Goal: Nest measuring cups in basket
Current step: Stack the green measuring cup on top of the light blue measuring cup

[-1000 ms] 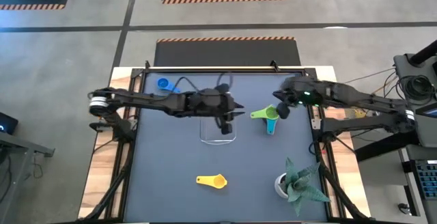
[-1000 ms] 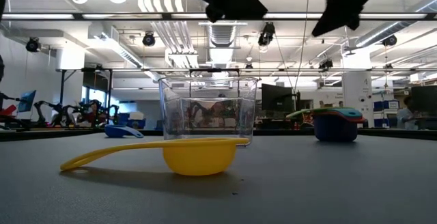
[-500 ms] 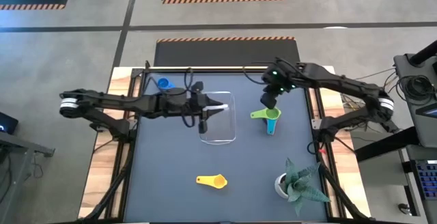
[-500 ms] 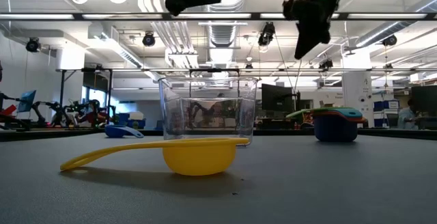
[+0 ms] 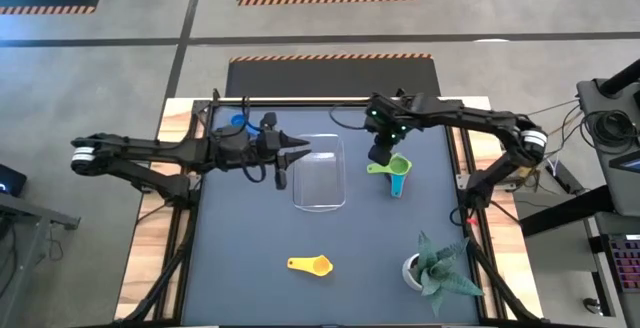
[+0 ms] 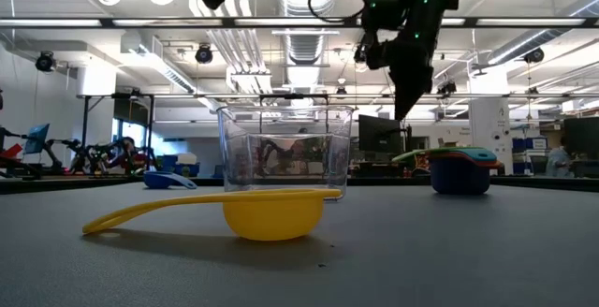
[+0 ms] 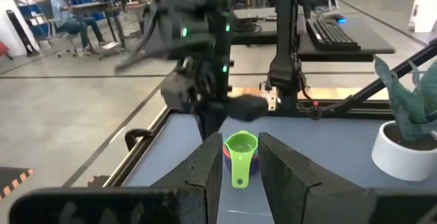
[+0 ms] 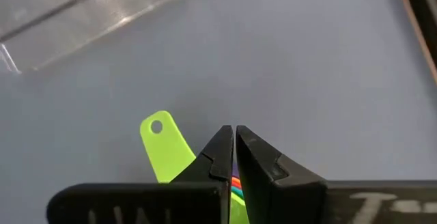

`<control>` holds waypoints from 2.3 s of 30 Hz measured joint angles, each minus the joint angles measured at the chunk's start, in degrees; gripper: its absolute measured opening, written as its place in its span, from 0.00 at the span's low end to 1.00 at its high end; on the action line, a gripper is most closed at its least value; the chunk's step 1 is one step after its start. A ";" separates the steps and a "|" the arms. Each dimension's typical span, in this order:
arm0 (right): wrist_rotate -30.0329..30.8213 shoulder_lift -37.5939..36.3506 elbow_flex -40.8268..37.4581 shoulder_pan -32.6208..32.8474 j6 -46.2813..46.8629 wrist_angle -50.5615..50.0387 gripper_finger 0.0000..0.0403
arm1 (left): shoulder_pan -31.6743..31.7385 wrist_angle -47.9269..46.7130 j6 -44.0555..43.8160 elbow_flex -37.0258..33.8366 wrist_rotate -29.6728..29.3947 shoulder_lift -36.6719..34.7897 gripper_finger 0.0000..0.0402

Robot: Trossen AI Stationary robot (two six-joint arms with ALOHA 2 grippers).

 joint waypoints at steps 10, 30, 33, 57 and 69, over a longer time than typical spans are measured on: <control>-1.72 4.96 -0.39 0.26 -0.86 0.01 0.02 | 0.00 -0.18 1.34 -0.07 -0.01 -0.44 0.19; -2.96 6.26 -4.95 2.75 -0.16 4.37 0.02 | 0.00 -0.56 1.48 -0.07 -0.02 -0.38 0.19; -2.95 6.26 -6.01 2.78 -0.16 4.76 0.02 | 0.00 -0.56 1.48 -0.07 -0.02 -0.38 0.19; -6.03 6.24 -7.06 7.07 0.74 1.54 0.02 | 0.00 -0.37 1.45 -0.37 -0.02 -0.32 0.19; -6.03 6.02 -7.06 10.65 3.11 -4.29 0.02 | 0.00 -0.43 1.45 -0.37 -0.02 -0.32 0.19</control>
